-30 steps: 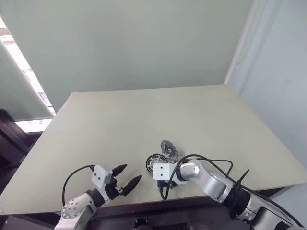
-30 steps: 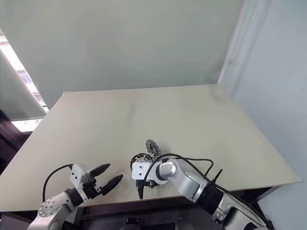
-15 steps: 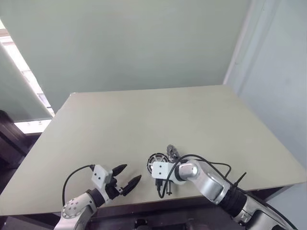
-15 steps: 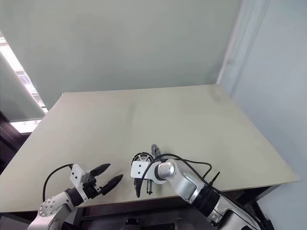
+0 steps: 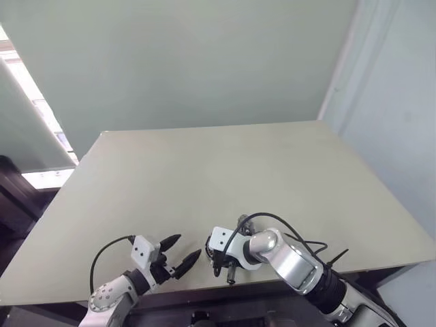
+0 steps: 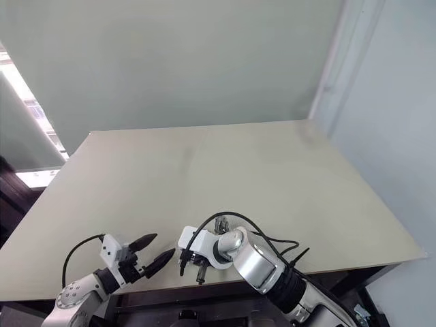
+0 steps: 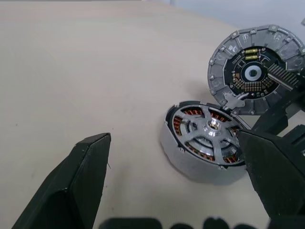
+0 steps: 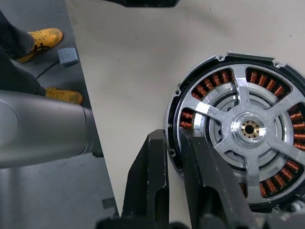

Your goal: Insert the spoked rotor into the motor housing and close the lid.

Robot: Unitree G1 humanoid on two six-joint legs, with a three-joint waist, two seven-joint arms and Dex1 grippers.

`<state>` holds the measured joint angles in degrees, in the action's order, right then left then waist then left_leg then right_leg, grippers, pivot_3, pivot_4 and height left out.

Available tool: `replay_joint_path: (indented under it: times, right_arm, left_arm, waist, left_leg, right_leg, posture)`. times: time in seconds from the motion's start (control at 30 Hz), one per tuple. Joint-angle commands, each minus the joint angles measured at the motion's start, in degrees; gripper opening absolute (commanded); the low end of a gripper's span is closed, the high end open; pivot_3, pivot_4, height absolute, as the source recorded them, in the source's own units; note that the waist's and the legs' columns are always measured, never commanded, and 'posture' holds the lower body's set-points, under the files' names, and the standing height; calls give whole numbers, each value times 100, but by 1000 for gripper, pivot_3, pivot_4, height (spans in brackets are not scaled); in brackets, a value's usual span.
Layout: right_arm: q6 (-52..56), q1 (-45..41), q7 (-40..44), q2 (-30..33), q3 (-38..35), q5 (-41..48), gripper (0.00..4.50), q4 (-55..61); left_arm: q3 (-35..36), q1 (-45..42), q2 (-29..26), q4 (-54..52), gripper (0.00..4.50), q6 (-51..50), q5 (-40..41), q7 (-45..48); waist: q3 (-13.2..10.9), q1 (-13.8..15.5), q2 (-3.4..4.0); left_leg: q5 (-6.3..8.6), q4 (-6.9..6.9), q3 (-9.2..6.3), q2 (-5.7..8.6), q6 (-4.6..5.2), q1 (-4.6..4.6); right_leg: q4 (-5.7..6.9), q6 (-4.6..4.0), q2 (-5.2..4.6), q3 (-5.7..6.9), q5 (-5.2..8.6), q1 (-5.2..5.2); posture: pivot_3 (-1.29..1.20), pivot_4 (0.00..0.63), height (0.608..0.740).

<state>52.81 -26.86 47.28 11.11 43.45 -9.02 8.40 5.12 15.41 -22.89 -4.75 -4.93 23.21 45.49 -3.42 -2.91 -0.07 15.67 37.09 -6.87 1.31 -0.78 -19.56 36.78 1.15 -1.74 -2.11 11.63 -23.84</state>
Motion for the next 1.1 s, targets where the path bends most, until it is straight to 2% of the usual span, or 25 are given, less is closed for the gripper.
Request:
replay_joint_path:
  times: [0.03,0.07,0.3,0.47,0.5,0.7,0.9,1.0,1.1]
  right_arm:
    - [-312,-175,-164,-115,-93,71,88,121]
    - [-344,-177,-193,-128,-104,78,88,103]
    - [-453,-210,-285,-155,-280,237,2434,194]
    - [-464,-233,-315,-103,-315,333,4332,319]
    - [-462,-254,-303,-76,-347,354,4464,406]
    - [-337,-596,-169,266,-604,497,4464,1006]
    - [-167,-1060,-813,221,-2043,683,4464,1172]
    - [-253,-1221,-994,630,-2527,608,4464,826]
    - [-471,-1140,-981,1207,-2475,445,4464,575]
  left_arm:
    - [20,-75,-4,-79,4500,125,-5,25]
    - [22,-76,-2,-78,4500,127,-6,23]
    - [32,-77,-1,-72,4500,131,-17,18]
    - [43,-100,-5,-54,4500,131,-16,26]
    - [53,-98,-7,-56,4500,133,-14,23]
    - [208,-43,-49,-84,4500,118,52,-2]
    - [242,21,-40,-134,4500,111,58,-17]
    - [190,25,-18,-171,4500,101,50,-23]
    - [147,6,-12,-195,4500,79,49,-16]
  waist:
    - [0,-2,0]
    - [0,-2,0]
    - [0,-2,0]
    - [0,-3,0]
    - [0,-3,0]
    - [0,-3,0]
    - [0,1,0]
    - [0,12,0]
    - [0,9,-1]
  left_leg:
    - [0,0,0,0,0,0]
    - [0,0,0,0,0,-1]
    - [0,0,1,0,0,-1]
    - [0,2,0,0,0,-1]
    - [0,2,-1,0,0,-1]
    - [0,3,-1,0,0,-1]
    - [0,3,-1,0,0,-2]
    - [0,3,-1,3,0,-3]
    - [0,2,-1,10,0,-3]
  right_leg:
    - [0,0,0,0,0,0]
    - [0,0,0,0,0,-1]
    - [0,0,1,0,0,-1]
    - [0,0,0,0,0,0]
    - [0,0,0,0,0,0]
    - [0,0,-1,0,0,0]
    - [0,0,-1,1,0,-1]
    - [-1,0,-3,2,0,0]
    - [-6,0,-11,2,0,4]
  posture:
    - [0,0,740]
    - [0,0,740]
    - [0,0,740]
    - [0,0,740]
    - [0,0,740]
    - [0,0,740]
    - [0,0,740]
    - [0,0,740]
    - [0,0,740]
